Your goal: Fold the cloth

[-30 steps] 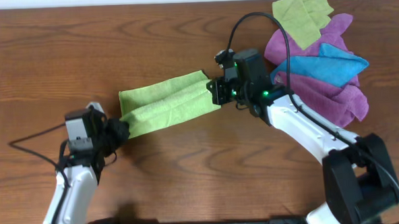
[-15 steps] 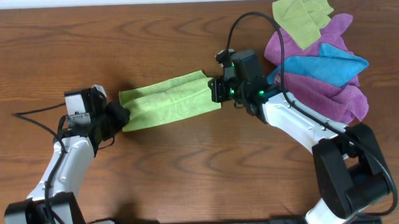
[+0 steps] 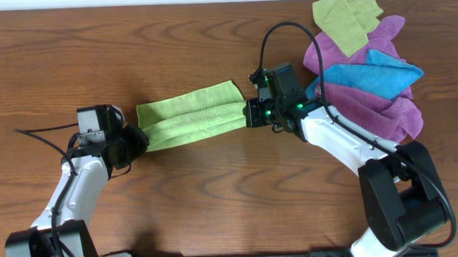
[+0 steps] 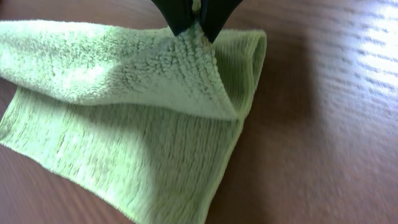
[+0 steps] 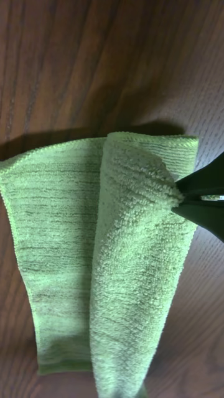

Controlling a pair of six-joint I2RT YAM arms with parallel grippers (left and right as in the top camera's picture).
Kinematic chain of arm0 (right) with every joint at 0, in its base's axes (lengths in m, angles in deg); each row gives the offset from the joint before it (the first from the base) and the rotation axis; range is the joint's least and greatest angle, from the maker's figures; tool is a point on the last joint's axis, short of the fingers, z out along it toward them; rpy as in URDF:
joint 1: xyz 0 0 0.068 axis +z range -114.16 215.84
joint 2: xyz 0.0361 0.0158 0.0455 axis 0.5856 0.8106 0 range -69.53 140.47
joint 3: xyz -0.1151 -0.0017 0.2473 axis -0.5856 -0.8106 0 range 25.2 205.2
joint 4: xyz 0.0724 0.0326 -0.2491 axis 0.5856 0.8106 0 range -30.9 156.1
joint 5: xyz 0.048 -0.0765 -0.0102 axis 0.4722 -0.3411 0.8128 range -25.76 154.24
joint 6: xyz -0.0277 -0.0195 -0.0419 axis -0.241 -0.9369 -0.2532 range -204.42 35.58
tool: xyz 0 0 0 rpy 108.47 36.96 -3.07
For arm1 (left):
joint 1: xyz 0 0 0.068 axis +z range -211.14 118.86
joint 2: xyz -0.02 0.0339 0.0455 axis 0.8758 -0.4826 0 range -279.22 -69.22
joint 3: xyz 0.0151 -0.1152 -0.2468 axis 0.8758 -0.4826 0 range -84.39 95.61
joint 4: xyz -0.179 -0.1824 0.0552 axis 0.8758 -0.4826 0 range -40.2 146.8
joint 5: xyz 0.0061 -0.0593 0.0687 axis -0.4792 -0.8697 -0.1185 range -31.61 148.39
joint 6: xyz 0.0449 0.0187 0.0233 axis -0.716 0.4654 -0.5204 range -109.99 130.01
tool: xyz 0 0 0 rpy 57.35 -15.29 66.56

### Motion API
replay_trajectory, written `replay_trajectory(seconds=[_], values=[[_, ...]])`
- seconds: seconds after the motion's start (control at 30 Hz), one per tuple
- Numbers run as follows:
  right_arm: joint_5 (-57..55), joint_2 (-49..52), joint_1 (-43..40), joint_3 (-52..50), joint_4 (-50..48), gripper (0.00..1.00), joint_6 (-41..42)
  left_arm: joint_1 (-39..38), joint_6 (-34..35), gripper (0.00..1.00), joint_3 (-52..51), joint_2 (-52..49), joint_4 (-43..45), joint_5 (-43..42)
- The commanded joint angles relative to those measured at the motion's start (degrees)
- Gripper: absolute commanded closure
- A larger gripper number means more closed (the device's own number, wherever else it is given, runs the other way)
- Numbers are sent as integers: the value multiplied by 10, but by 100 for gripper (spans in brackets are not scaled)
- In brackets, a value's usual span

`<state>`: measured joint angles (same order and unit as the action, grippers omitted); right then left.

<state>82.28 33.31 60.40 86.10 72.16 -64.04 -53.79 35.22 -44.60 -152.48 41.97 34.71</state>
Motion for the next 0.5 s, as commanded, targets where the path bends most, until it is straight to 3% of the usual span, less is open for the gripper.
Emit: replay_trajectory(seconds=[0.0, 0.47], values=[[-7, 18, -3, 2, -3, 98, -3, 1, -18, 94, 9, -7, 18, 33], [-13, 34, -5, 19, -151, 99, 19, 1, -53, 94, 114, -98, 40, 33]])
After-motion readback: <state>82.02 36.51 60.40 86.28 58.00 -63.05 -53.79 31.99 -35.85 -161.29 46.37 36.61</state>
